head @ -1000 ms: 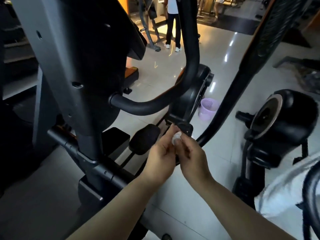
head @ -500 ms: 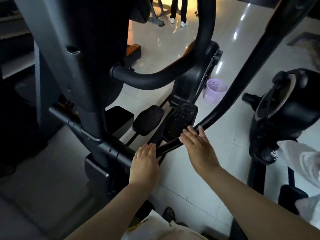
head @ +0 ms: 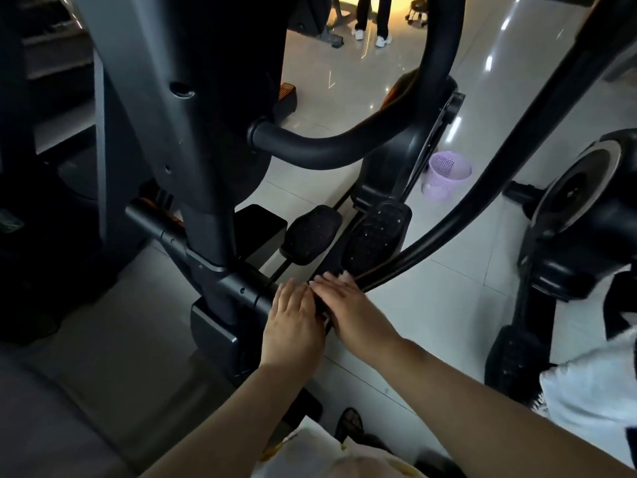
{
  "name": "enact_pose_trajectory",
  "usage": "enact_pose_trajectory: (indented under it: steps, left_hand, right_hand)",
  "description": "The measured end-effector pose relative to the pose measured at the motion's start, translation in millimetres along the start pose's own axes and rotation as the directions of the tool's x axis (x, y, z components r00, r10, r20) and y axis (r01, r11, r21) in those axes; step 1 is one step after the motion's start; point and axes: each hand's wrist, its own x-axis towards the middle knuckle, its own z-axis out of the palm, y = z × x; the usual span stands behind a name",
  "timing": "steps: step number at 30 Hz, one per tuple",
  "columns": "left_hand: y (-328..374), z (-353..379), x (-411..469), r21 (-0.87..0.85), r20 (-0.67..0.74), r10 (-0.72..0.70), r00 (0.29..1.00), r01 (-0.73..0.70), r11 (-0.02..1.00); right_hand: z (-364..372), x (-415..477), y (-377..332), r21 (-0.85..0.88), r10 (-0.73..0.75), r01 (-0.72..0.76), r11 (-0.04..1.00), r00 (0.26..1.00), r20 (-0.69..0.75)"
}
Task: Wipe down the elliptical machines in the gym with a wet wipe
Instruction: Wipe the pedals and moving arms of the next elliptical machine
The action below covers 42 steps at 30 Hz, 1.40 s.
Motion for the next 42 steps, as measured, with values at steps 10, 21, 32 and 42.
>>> enact_pose_trajectory:
  steps: [10,21,32,42]
  left_hand:
    - [-0.4,-1.9,-2.5,0.084,-0.008,0.031,0.999,-0.031,0.996]
    - [24.6,-11.7,16.3,0.192,0.18,-0.012,0.984,-0.023,0.981]
    - [53.3,2.0,46.5,0.025,0.259,0.038,0.965,-0.045,0.999]
    - [79.8,10.2,64.1,-0.118,0.249,0.105,0.963,-0.077,0.99]
  right_hand:
    - [16.3,-8.9,8.0,-0.116,-0.034,0.017,0.993,0.988,-0.148]
    - [-40.0,-10.3,64.7,-0.463,0.002,-0.184,0.867,0.931,-0.366]
    - [-107.9,-15.2,87.8,-0.793,-0.208,0.031,0.609,0.971,-0.122]
    - [-139.4,-16.3,86.6,-0.889,-0.147,0.063,0.453,0.989,-0.005]
